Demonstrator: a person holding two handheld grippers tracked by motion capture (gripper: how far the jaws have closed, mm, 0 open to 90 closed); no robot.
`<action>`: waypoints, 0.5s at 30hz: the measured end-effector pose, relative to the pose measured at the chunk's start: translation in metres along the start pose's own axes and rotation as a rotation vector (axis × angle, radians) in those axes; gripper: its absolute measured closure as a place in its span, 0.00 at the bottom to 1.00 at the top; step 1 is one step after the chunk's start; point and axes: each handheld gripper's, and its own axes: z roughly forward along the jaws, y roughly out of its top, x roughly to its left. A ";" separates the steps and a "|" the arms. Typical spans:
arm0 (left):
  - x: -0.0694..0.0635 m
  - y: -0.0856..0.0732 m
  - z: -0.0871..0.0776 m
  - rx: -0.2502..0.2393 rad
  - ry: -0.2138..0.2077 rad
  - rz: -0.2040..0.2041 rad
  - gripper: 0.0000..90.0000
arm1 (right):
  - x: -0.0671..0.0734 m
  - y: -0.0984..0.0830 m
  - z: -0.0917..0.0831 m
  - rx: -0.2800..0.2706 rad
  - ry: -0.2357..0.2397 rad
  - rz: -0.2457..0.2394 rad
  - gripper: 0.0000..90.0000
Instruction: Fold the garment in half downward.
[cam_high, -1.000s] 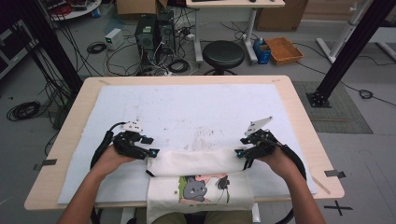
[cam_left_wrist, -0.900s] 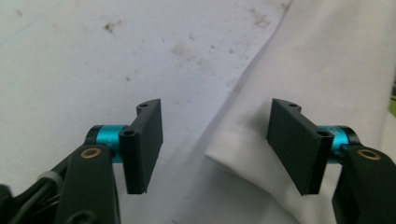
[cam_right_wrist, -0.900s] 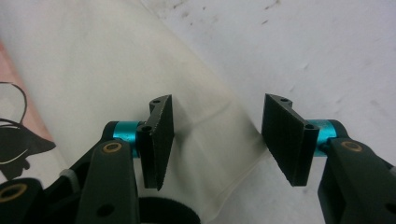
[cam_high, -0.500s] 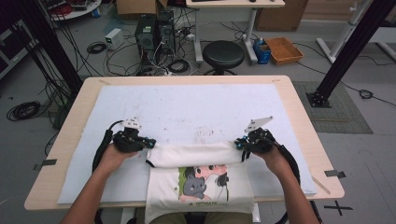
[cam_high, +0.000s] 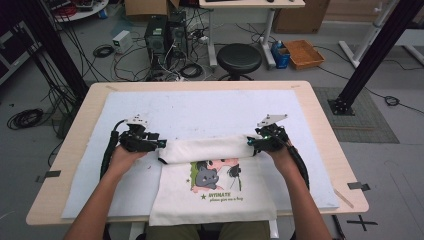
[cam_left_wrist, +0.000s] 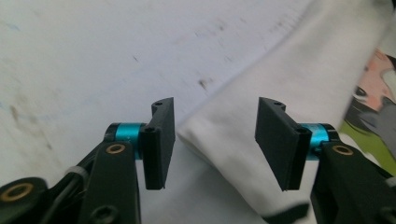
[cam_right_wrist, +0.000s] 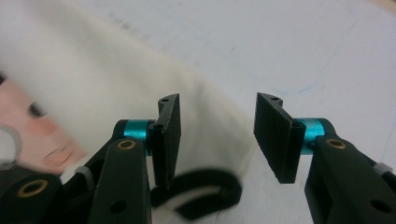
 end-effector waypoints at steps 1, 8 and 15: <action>-0.003 -0.002 -0.002 0.026 -0.007 0.005 0.52 | 0.001 -0.002 -0.003 0.016 0.022 0.007 0.57; -0.020 -0.020 0.006 0.137 -0.044 0.008 0.54 | 0.008 -0.018 -0.005 0.133 0.065 0.004 0.62; -0.025 -0.028 -0.007 0.075 -0.060 0.035 0.93 | 0.010 -0.023 -0.015 0.097 0.101 -0.014 0.94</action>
